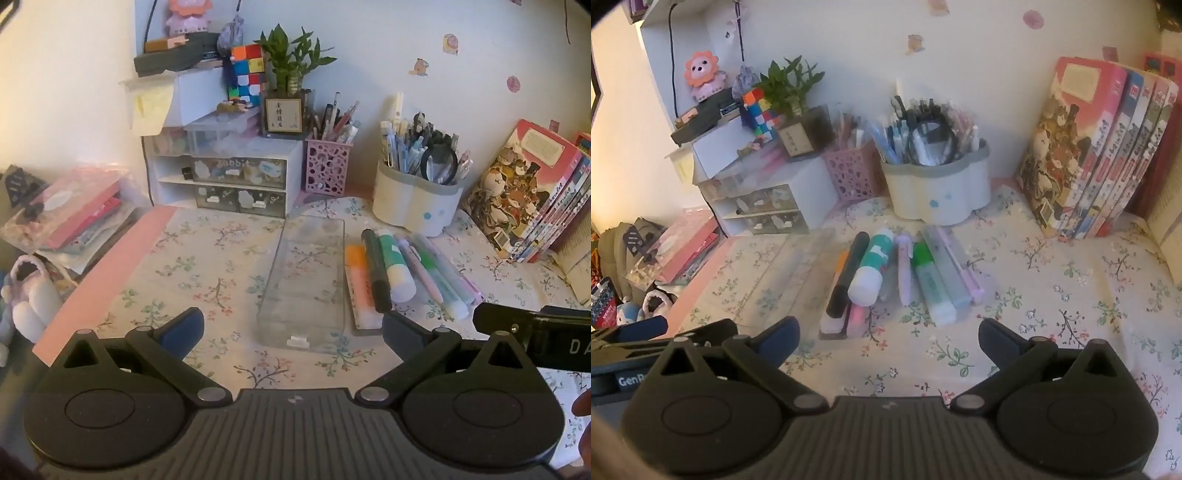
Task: Organize stationery
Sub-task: 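Move the left gripper toward the clear plastic box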
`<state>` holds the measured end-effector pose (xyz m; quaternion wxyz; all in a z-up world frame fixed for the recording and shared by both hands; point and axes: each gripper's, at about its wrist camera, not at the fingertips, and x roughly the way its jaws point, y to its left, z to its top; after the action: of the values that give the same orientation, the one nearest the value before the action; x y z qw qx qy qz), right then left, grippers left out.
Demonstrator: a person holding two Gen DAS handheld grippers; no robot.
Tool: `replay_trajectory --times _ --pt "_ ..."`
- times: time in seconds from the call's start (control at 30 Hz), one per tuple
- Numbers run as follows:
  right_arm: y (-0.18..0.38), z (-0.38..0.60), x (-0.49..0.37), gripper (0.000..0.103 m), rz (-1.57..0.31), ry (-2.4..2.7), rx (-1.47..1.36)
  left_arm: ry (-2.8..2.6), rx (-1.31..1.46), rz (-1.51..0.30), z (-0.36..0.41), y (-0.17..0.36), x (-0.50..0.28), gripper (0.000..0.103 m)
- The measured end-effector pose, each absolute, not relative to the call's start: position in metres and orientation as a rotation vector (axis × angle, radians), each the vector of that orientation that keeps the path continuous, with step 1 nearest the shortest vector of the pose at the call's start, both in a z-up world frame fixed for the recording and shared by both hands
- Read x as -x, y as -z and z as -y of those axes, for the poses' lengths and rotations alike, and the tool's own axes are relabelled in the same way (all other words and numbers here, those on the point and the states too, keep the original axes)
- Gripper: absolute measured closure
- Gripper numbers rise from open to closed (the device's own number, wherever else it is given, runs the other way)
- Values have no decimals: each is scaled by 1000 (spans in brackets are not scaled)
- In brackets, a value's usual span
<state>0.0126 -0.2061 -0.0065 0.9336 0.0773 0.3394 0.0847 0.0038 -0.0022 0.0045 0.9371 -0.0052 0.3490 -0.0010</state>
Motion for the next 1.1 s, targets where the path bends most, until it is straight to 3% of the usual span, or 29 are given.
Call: replay_trajectory --times 1.1 --pt "18 207 -26 30 -722 -139 -123 26 -15 -753 11 14 -19 5"
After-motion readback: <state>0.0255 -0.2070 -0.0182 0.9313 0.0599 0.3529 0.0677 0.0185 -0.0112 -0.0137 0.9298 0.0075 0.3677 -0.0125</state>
